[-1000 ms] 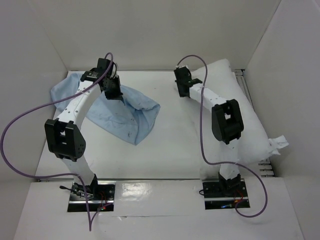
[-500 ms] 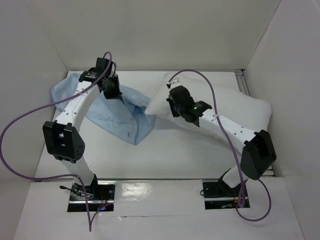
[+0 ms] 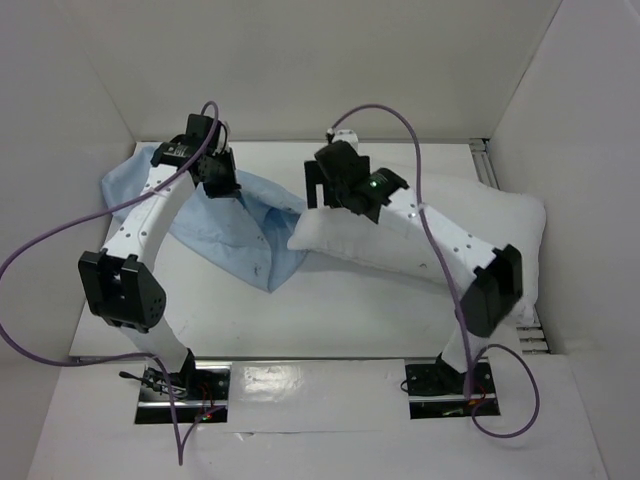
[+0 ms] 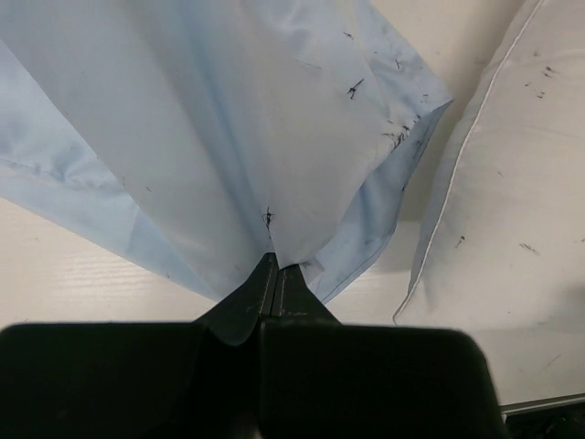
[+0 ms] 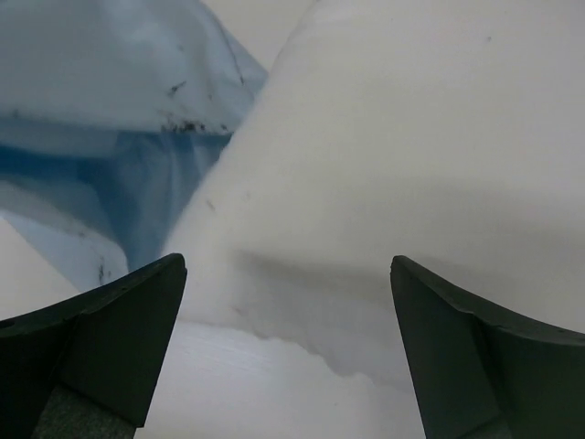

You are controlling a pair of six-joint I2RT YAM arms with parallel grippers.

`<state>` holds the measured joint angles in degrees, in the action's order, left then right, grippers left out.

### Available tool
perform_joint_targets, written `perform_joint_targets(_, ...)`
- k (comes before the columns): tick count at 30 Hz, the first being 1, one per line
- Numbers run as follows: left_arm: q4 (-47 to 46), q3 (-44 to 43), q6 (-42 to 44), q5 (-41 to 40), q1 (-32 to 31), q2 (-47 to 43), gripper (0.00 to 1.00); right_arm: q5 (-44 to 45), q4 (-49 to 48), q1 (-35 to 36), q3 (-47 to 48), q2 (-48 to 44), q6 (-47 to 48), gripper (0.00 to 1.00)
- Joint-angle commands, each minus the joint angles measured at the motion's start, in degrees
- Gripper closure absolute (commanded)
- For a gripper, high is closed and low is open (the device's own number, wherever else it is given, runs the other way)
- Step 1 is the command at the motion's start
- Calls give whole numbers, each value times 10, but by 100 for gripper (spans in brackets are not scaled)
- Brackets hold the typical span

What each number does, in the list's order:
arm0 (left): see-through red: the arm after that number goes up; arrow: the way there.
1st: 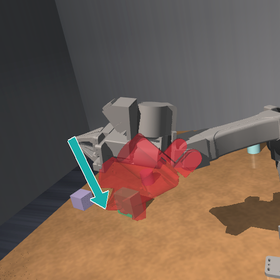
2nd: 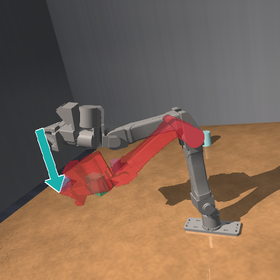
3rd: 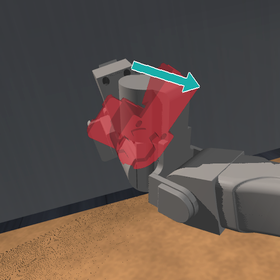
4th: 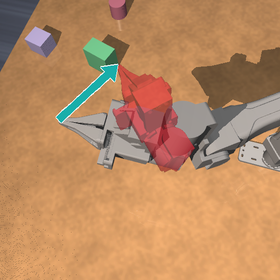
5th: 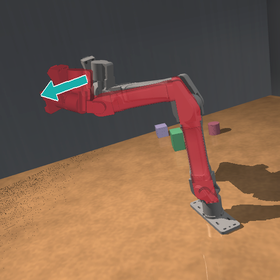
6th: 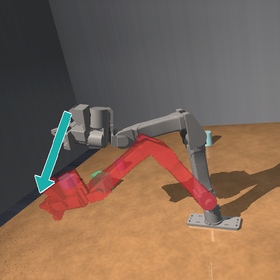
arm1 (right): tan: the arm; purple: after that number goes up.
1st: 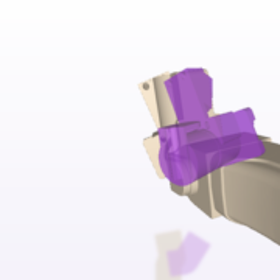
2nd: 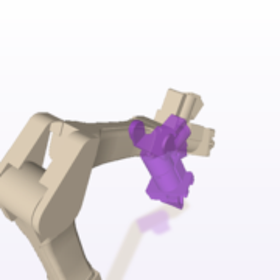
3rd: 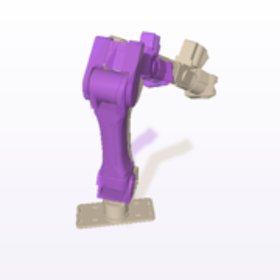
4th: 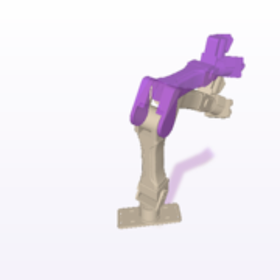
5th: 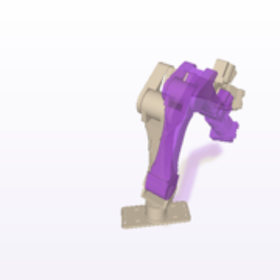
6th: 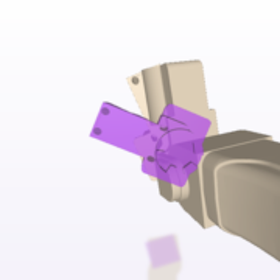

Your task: Put the pillow into the pillowcase

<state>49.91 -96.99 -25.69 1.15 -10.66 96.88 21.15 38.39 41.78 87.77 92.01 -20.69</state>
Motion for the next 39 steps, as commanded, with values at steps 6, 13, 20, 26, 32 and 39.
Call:
perform_joint_targets(6,8,0,1,-11,-7,-41,100,13,38,-57,182,212,-169,0)
perform_joint_targets(13,13,-27,-4,6,-2,-57,100,5,32,-86,172,262,-191,63)
perform_joint_targets(20,19,-68,-4,36,17,-62,100,-79,-92,-103,-2,50,-104,100)
perform_joint_targets(26,19,-80,-9,75,40,-67,100,-162,-159,-108,-150,-130,-30,100)
perform_joint_targets(32,19,-73,-9,87,50,-62,100,-315,-142,-108,-147,-200,56,100)
perform_joint_targets(39,19,-62,-4,87,56,-62,100,-378,-62,-25,-103,-134,109,100)
